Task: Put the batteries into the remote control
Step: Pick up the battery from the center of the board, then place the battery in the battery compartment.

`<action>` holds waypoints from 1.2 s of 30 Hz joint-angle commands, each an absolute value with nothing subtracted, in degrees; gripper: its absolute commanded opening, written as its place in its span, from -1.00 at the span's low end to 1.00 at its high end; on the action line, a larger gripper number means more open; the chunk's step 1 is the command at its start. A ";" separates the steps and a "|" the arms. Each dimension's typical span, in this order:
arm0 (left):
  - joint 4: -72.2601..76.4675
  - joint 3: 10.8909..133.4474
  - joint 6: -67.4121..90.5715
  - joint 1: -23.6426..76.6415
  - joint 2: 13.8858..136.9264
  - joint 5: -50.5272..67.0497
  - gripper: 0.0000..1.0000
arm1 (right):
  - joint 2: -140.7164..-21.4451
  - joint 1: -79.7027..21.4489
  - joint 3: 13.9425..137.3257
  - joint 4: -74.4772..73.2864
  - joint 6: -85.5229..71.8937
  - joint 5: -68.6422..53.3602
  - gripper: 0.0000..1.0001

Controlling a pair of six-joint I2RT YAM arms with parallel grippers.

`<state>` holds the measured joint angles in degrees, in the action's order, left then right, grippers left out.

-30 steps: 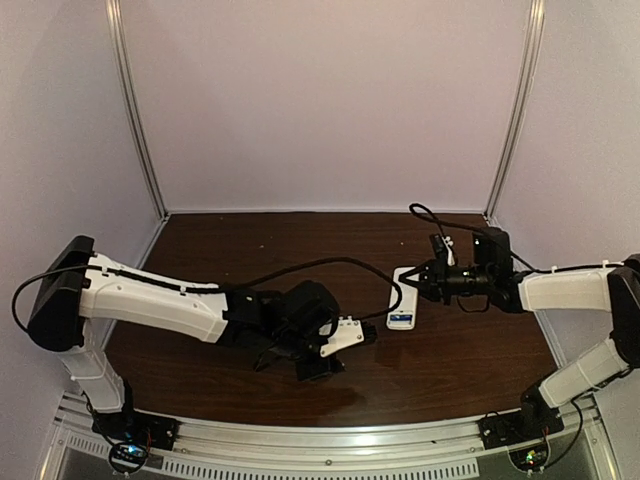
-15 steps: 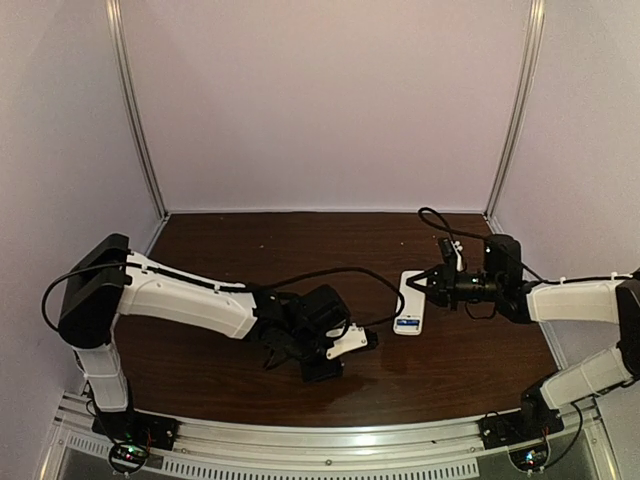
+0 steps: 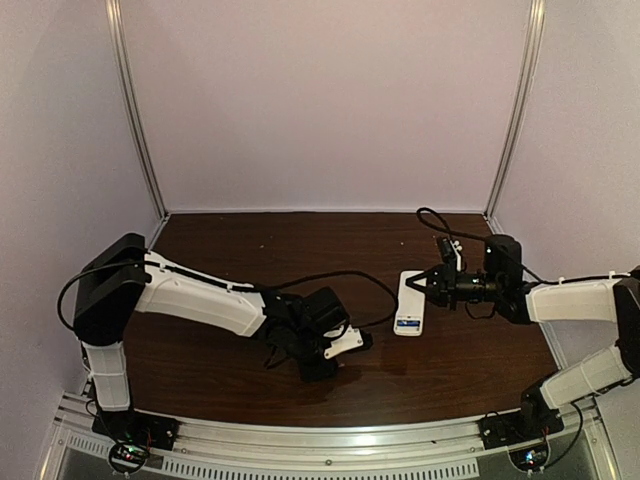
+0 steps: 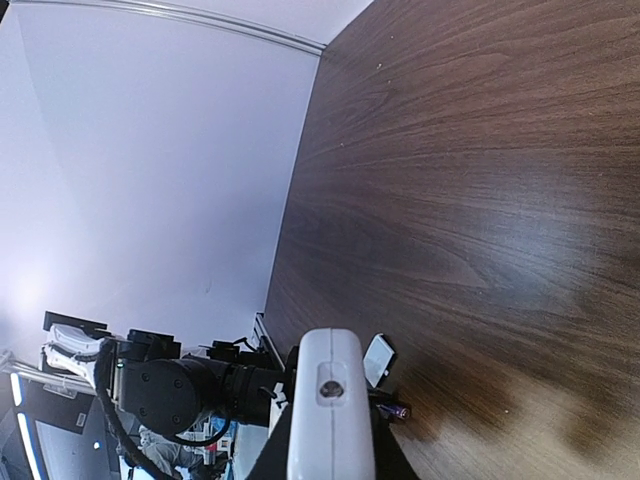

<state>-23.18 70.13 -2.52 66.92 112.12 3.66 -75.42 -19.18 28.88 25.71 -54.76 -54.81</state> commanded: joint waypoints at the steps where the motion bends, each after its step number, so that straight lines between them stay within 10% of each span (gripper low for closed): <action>1: -23.45 71.27 -3.31 66.88 113.70 4.95 -0.59 | -75.52 -18.55 28.13 29.83 -55.70 -56.61 -1.00; 6: -24.28 71.76 -4.57 66.88 112.30 5.03 -1.00 | -76.92 -18.55 26.91 34.51 -58.28 -56.80 -1.00; 36: -46.30 92.19 -17.06 74.42 105.83 -11.38 -1.00 | -89.40 -31.60 24.56 61.37 -73.82 -49.25 -1.00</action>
<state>-45.23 90.54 -15.94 73.14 104.73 -9.02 -88.40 -30.35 23.83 59.40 -73.73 -52.16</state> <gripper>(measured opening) 0.057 0.171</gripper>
